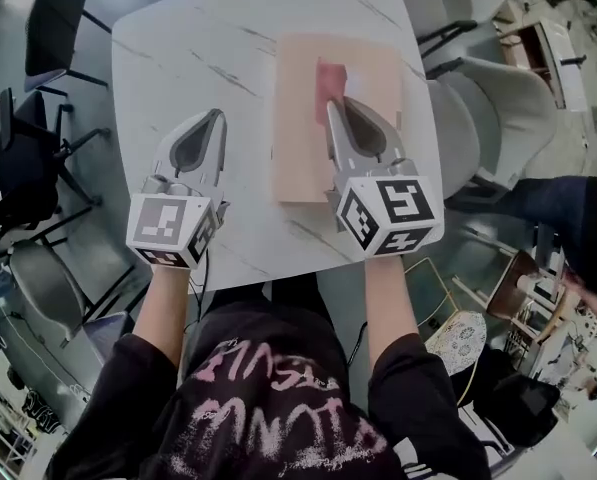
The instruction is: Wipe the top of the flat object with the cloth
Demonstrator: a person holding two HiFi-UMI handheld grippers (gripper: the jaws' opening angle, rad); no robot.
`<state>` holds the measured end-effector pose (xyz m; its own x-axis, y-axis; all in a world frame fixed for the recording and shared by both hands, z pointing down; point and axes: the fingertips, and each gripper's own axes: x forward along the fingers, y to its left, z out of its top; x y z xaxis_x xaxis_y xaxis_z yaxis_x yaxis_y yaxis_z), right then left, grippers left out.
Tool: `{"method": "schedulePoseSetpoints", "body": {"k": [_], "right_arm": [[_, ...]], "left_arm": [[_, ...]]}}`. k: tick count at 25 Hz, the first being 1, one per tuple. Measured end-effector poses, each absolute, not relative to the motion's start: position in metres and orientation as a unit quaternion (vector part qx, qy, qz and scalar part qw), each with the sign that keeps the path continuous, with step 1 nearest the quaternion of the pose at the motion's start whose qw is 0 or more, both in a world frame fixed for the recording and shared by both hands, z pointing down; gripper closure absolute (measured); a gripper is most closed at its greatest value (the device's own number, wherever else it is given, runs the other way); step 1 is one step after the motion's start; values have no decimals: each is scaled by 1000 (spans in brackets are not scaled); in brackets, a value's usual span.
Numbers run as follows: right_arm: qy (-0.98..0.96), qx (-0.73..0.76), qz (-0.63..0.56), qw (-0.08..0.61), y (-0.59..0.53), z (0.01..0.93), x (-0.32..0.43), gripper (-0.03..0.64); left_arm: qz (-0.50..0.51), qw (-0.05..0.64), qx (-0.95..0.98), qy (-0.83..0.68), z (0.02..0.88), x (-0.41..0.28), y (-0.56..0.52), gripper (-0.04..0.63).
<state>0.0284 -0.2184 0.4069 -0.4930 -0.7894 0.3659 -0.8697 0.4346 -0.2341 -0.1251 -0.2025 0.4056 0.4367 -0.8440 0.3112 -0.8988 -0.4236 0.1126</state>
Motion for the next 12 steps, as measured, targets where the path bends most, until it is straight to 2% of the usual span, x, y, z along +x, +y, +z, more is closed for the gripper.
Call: {"method": "schedulePoseSetpoints", "body": {"k": [12], "right_arm": [[-865, 440, 217, 105, -227, 415, -21, 568]], "left_arm": [[106, 134, 832, -528, 409, -132, -199, 594]]}}
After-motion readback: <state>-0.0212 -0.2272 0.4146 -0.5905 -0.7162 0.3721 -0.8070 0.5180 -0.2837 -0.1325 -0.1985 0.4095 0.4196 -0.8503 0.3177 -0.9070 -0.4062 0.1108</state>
